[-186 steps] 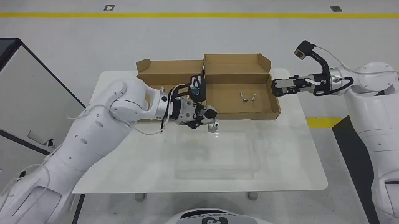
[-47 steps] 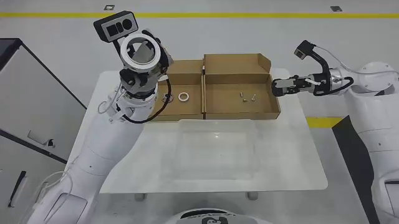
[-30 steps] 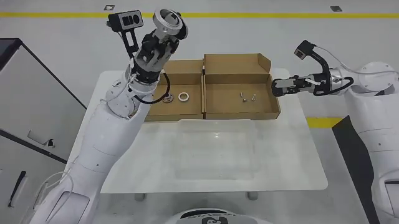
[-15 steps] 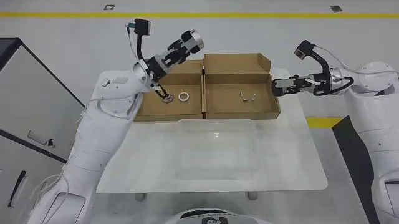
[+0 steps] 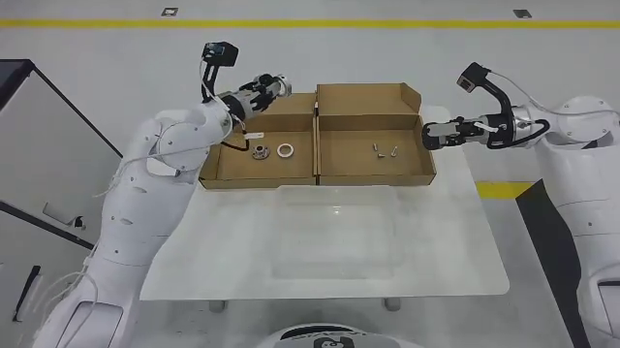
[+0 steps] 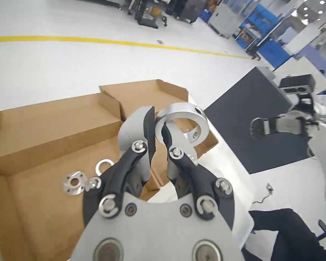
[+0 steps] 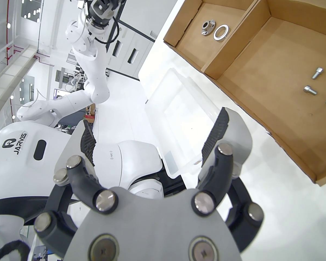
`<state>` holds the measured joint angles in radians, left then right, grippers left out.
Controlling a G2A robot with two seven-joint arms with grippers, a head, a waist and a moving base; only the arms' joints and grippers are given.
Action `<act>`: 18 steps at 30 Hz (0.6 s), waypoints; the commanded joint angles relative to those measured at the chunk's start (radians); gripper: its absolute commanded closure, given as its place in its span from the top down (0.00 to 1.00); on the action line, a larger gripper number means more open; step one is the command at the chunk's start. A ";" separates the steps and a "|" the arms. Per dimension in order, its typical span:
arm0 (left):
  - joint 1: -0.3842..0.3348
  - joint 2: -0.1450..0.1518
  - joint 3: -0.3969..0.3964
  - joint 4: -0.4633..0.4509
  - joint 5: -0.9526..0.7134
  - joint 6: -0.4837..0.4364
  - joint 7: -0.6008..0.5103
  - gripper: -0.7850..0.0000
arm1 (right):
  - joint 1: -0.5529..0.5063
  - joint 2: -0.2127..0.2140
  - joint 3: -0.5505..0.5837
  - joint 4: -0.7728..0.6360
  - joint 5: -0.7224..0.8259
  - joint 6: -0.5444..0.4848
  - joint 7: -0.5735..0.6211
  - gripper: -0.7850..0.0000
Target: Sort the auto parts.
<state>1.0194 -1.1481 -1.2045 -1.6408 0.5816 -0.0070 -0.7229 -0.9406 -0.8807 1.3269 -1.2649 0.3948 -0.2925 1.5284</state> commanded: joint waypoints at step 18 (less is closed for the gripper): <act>-0.071 -0.002 0.074 0.100 0.231 0.125 -0.142 0.00 | 0.000 0.000 0.000 0.000 0.000 0.000 0.000 1.00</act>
<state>0.9715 -1.1473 -1.1539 -1.5689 0.7573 0.0715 -0.8318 -0.9406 -0.8807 1.3269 -1.2649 0.3948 -0.2925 1.5284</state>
